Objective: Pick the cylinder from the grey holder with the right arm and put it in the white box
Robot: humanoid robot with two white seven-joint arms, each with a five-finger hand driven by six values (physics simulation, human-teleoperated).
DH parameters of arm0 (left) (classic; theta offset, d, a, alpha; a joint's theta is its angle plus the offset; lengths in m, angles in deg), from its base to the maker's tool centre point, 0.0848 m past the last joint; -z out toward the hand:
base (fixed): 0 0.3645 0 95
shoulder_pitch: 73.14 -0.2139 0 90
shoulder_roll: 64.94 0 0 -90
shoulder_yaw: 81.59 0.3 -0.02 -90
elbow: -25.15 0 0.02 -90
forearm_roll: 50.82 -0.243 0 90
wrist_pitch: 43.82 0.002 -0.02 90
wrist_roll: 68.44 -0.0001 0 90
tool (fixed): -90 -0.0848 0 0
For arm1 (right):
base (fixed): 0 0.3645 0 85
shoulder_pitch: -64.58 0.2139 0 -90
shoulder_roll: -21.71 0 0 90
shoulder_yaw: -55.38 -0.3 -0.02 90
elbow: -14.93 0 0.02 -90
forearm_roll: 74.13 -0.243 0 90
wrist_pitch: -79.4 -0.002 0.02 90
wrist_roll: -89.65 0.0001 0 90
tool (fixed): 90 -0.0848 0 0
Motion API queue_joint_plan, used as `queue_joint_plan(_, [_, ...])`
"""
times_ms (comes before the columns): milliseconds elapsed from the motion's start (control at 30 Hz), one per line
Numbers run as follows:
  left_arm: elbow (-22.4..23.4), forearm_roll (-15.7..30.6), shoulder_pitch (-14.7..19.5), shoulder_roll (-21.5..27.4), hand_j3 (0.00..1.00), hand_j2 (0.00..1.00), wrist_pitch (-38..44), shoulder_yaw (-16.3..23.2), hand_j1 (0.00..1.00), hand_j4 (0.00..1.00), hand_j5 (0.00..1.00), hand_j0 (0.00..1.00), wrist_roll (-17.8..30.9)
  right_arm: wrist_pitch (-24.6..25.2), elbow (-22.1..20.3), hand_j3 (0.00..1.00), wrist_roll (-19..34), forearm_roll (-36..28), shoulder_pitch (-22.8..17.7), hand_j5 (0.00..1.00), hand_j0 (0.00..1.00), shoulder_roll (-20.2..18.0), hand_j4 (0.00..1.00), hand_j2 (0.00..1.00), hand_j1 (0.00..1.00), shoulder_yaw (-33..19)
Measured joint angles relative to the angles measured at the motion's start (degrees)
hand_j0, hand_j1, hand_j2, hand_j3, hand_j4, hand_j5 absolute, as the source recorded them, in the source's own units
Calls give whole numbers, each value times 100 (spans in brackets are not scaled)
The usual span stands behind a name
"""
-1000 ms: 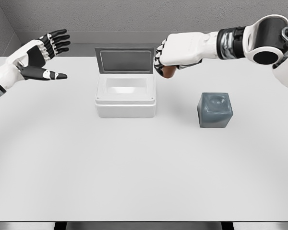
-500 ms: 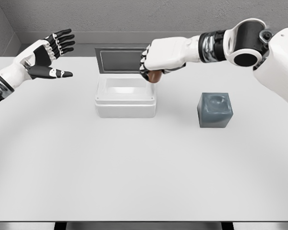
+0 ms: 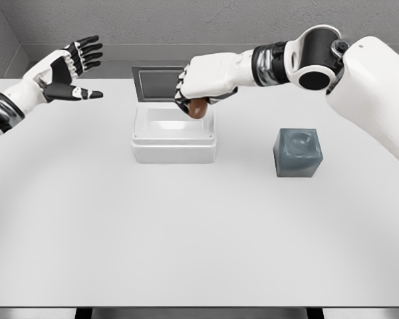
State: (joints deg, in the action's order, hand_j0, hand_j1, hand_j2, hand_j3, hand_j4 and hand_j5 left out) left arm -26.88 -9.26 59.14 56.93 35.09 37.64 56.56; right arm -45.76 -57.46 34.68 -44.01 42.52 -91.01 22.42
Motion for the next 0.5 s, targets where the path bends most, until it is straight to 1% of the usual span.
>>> queue_joint_plan(133, [205, -21, 26, -140, 100, 100, 0, 1, 100, 100, 100, 100, 0, 1, 149, 50, 0, 8, 9, 50, 50, 107, 50, 50, 50, 15])
queue_joint_plan(167, [238, -24, 35, -163, 100, 100, 0, 1, 100, 100, 100, 100, 0, 0, 173, 55, 0, 19, 9, 55, 55, 121, 55, 55, 55, 18])
queue_joint_plan(200, [264, -26, 44, -179, 100, 100, 0, 1, 100, 100, 100, 100, 0, 1, 189, 69, 0, 54, 9, 69, 69, 131, 69, 69, 69, 17])
queue_joint_plan(233, [282, -28, 53, -190, 100, 100, 0, 1, 100, 100, 100, 100, 0, 0, 203, 86, 0, 86, 9, 86, 86, 138, 86, 86, 86, 14])
queue_joint_plan(267, [296, -30, 70, -199, 100, 100, 2, 5, 100, 100, 100, 100, 0, 1, 225, 97, -1, 111, 9, 97, 97, 144, 97, 97, 97, 7])
queue_joint_plan(300, [310, -31, 123, -204, 100, 100, 4, 23, 100, 100, 100, 100, 0, 1, 262, 99, -1, 129, 9, 99, 99, 150, 99, 99, 99, -1])
queue_joint_plan(367, [399, -33, 202, -247, 100, 100, 3, 64, 100, 100, 100, 100, 0, 1, 327, 99, -1, 154, 9, 99, 99, 161, 99, 99, 99, -21])
queue_joint_plan(500, [554, -44, 246, -329, 100, 100, 4, 103, 100, 100, 100, 100, 0, 1, 371, 99, -1, 170, 18, 99, 99, 170, 99, 99, 99, -51])
